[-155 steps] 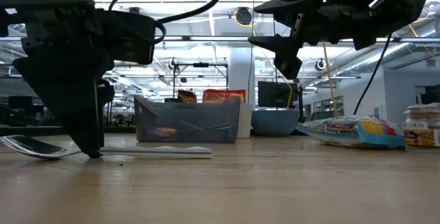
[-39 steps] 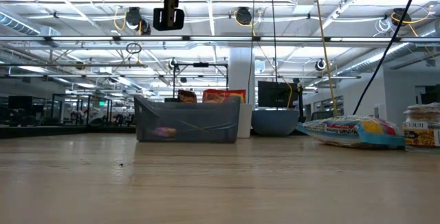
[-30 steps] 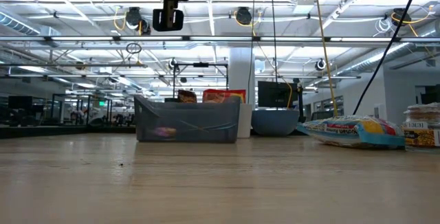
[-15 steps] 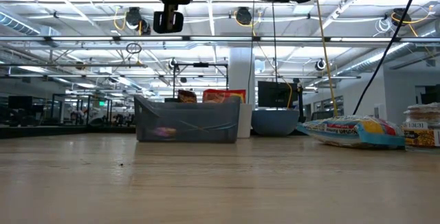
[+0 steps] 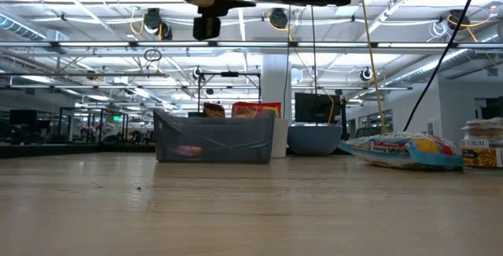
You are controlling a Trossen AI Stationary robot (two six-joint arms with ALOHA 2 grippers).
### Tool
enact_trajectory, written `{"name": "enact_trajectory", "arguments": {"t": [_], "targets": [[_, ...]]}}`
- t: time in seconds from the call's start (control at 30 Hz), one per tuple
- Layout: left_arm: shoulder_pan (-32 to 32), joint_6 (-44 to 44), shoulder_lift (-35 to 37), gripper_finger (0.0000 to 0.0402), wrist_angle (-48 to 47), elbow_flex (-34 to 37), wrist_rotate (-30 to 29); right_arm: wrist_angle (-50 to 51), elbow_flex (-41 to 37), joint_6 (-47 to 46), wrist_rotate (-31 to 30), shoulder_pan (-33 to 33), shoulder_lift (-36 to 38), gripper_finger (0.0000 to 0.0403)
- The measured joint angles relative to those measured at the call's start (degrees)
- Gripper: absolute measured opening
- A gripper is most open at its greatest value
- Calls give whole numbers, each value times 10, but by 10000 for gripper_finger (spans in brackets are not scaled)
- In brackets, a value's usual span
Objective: Pick & Place Food Item
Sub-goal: Put the blue patterned spoon into the bottom black bin
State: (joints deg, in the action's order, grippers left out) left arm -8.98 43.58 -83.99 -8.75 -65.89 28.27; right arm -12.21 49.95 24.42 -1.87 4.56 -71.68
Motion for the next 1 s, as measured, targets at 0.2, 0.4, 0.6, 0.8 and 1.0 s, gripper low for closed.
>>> {"name": "enact_trajectory", "arguments": {"t": [0.2,0.4,0.6,0.8,1.0], "targets": [[-43,-16,0,161,19,0,34,8,0,-12,2,0,2,22],[-89,-34,15,161,-5,0,75,66,0,-9,-47,0,38,21],[-137,-86,79,152,-72,1,-9,121,0,-8,-127,-2,93,21],[-153,-125,146,154,-60,0,-101,135,0,-103,-121,-43,131,21],[-122,-155,175,152,-63,0,-175,96,0,-232,-52,-113,143,21]]}}
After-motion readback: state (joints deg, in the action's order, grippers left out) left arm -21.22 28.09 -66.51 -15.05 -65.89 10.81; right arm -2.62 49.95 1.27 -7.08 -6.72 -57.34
